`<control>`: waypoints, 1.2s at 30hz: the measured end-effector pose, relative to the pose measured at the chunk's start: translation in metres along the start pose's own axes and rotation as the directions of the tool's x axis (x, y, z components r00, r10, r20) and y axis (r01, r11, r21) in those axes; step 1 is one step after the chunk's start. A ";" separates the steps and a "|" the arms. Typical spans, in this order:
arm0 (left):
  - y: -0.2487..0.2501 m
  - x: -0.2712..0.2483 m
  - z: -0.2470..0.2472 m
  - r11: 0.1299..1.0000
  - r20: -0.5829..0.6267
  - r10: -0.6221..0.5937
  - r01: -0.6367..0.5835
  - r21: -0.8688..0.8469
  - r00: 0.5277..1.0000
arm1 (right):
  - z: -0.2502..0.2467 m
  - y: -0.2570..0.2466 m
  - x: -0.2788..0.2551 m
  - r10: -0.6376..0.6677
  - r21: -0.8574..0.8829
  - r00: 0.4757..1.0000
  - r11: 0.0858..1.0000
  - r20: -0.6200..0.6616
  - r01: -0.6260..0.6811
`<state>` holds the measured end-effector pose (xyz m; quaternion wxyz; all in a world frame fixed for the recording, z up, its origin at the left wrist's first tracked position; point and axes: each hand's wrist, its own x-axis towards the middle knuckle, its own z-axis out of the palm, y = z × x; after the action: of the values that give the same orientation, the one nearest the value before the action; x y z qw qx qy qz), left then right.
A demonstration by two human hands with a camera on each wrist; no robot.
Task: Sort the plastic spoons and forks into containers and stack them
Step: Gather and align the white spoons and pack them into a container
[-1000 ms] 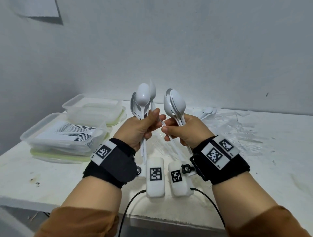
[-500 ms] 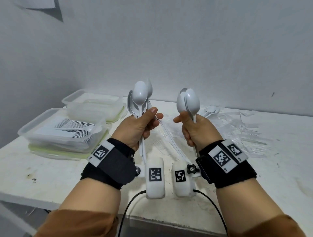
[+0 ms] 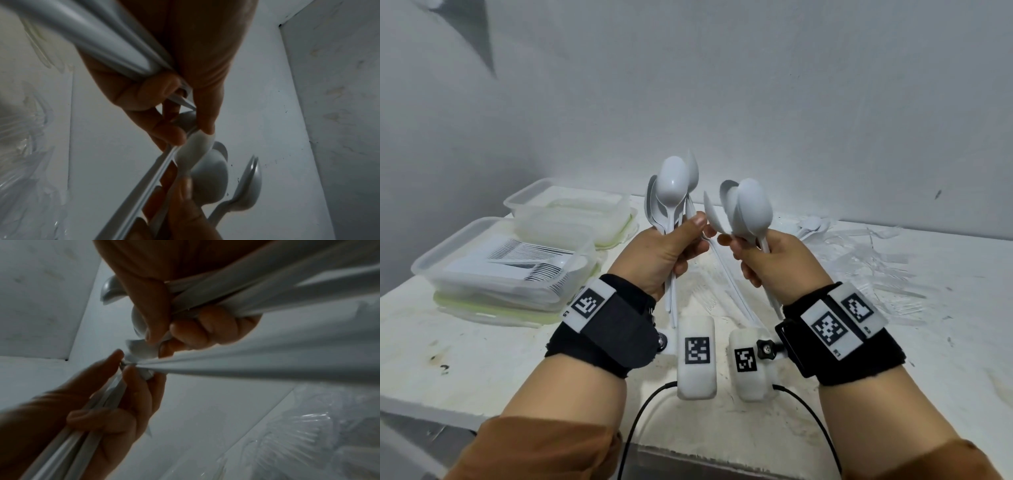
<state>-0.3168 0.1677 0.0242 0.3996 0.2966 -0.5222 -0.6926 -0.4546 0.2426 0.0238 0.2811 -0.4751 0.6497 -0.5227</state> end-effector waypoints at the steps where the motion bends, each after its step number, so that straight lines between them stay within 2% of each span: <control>1: 0.000 0.000 0.000 1.000 -0.004 0.004 -0.004 0.006 1.000 | 0.002 0.000 0.001 0.004 -0.016 1.000 1.000 -0.005 -0.004; 6: 0.001 0.002 -0.004 1.000 -0.013 0.019 -0.019 -0.005 1.000 | 0.006 0.000 0.004 0.018 -0.060 1.000 0.998 0.010 -0.018; 11: 0.001 0.001 -0.003 0.999 0.030 0.036 -0.036 0.007 0.999 | 0.011 -0.001 0.006 0.011 -0.073 1.000 0.997 0.017 -0.010; 15: 0.001 0.002 -0.003 0.999 0.001 0.033 -0.033 0.007 0.999 | 0.010 -0.005 0.005 0.036 -0.080 0.998 0.996 0.046 -0.032; 18: 0.002 0.003 -0.005 0.999 -0.002 0.017 -0.017 -0.035 1.000 | 0.008 -0.007 0.005 0.050 0.028 0.999 0.998 0.015 -0.051; 24: 0.007 0.007 -0.009 0.996 0.002 0.045 -0.045 -0.080 0.999 | 0.004 -0.003 0.009 0.044 0.125 0.996 0.992 -0.073 -0.034; 30: 0.006 0.009 -0.009 0.998 0.008 0.040 -0.040 -0.052 0.999 | 0.005 -0.002 0.011 -0.015 0.080 0.996 0.997 -0.086 0.022; 36: 0.008 0.009 -0.009 0.997 0.028 0.052 -0.050 -0.055 0.998 | 0.004 -0.003 0.011 0.000 0.039 0.990 0.999 -0.140 0.006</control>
<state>-0.3125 0.1546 0.0292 0.4173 0.2620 -0.5163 -0.7004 -0.4548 0.2305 0.0271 0.2435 -0.4326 0.6566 -0.5679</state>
